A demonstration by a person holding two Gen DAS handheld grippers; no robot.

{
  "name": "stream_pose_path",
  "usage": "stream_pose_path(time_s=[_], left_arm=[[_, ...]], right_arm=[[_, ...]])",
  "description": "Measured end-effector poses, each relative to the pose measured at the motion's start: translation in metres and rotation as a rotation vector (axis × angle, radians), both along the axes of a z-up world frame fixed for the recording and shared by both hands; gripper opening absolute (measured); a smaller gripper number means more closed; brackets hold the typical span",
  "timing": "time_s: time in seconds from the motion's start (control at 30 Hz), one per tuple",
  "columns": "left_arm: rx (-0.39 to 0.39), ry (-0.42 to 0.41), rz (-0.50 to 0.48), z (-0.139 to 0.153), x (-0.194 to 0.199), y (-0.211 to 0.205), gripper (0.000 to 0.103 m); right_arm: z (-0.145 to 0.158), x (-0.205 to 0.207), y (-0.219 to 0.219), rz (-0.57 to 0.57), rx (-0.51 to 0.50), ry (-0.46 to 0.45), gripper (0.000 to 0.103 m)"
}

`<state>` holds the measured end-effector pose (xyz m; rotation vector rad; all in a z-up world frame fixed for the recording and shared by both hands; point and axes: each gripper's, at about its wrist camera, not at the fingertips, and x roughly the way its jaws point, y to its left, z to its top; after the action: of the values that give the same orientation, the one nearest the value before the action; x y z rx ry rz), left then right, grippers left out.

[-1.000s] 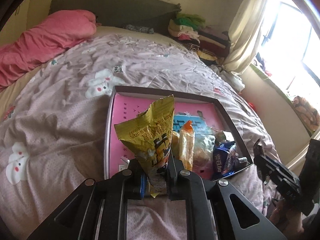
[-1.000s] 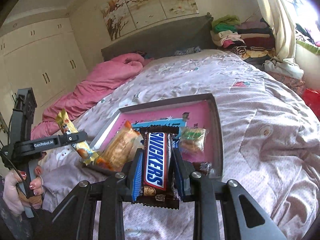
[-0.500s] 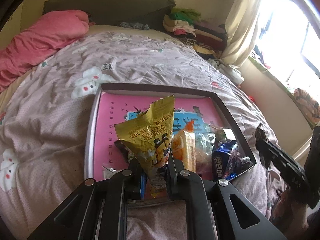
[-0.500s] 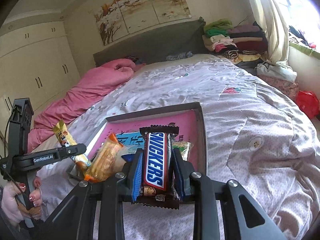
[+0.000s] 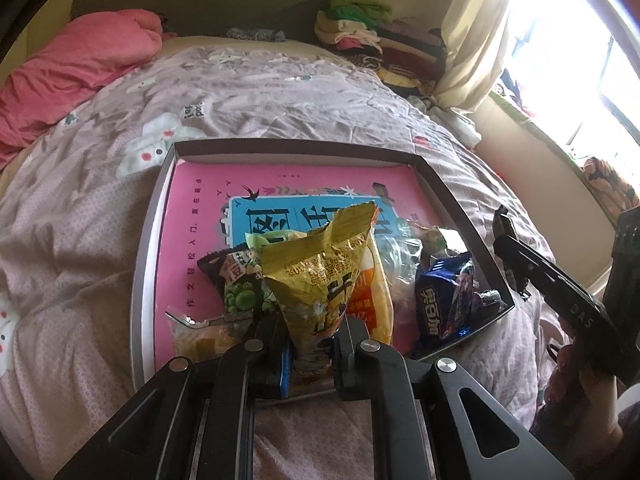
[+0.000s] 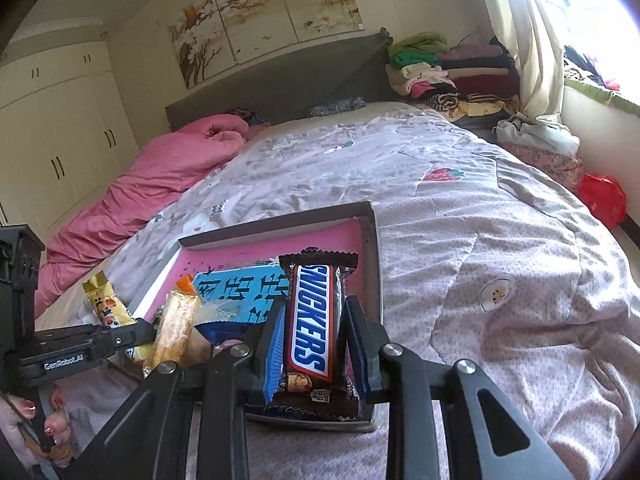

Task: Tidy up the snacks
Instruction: 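Carry the wafer bag over the tray with the left gripper while the right gripper carries the Snickers bar there, then lower the wafer bag into the tray and open the left gripper while the right gripper releases the Snickers bar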

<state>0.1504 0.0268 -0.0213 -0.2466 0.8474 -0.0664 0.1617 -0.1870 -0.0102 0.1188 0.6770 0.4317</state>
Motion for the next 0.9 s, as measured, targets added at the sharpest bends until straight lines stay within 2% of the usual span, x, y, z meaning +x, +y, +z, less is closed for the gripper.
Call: stream_pose_path(time_s=[0.9], left_arm=[[-0.007, 0.014, 0.004, -0.006, 0.003, 0.003, 0.015]], right_arm=[[-0.016, 0.015, 0.012, 0.023, -0.034, 0.042, 0.030]])
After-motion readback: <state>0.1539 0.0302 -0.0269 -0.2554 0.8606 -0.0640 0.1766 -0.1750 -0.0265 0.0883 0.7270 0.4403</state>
